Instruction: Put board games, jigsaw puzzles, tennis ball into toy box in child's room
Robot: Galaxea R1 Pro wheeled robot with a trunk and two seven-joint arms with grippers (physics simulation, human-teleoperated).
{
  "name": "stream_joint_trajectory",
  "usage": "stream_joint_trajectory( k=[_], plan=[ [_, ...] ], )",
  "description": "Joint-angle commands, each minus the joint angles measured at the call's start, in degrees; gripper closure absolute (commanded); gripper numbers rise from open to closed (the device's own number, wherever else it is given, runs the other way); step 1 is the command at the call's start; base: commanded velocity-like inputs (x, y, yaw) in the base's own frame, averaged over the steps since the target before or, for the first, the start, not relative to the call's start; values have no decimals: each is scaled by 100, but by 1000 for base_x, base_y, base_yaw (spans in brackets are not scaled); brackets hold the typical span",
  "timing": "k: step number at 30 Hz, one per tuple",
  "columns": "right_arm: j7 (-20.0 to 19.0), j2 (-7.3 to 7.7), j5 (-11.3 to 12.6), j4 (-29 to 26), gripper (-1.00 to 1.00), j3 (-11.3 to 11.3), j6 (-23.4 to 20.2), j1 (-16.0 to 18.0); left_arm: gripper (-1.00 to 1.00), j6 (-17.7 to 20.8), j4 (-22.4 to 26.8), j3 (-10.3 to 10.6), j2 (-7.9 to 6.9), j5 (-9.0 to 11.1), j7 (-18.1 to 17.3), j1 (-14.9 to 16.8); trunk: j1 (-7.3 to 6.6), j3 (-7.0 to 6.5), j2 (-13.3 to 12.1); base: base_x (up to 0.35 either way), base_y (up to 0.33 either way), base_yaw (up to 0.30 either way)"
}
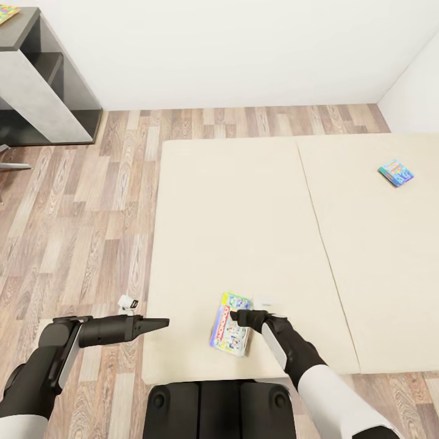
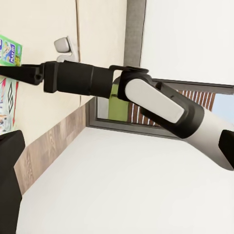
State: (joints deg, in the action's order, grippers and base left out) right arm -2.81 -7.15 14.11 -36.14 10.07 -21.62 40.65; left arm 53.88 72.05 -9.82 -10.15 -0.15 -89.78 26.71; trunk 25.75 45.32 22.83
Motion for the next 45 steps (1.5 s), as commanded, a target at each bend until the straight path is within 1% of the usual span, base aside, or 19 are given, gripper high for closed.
stream_joint_trajectory(
  k=[1,3,6,15,20,23,28,34,45],
  plan=[
    [-10,-34,11,-9,-100,4,-31,2,-100,61,2,-1,-3,-3,-22,1,3,6,8,0,0,0],
    [-23,-90,11,-13,-100,4,-33,3,-100,61,2,-2,-4,-3,-22,1,3,6,8,0,0,0],
    [-36,-136,12,-12,-100,4,-31,26,-100,61,2,-2,-4,-3,-22,1,3,6,8,0,0,0],
    [-52,-178,13,-8,-100,6,-35,63,-100,66,2,-3,-5,-10,-22,1,3,6,8,0,0,0],
    [-60,-237,17,-8,-100,11,-33,65,-100,62,2,0,0,-12,-22,1,3,6,8,0,0,0],
    [-61,-242,20,-8,-100,12,-29,66,-100,61,2,2,0,-12,-22,1,3,6,8,0,0,0],
    [-62,-193,21,-1,-100,9,-27,62,-100,61,2,-2,-4,-12,-22,1,3,6,8,0,0,0],
    [-56,-173,22,1,-100,14,-25,58,-100,61,2,-3,-5,-12,-22,1,3,6,8,0,0,0],
    [-53,-192,1,-4,-100,45,-41,34,-100,65,2,-1,-3,-13,-22,1,3,6,8,0,0,0]
  ],
)
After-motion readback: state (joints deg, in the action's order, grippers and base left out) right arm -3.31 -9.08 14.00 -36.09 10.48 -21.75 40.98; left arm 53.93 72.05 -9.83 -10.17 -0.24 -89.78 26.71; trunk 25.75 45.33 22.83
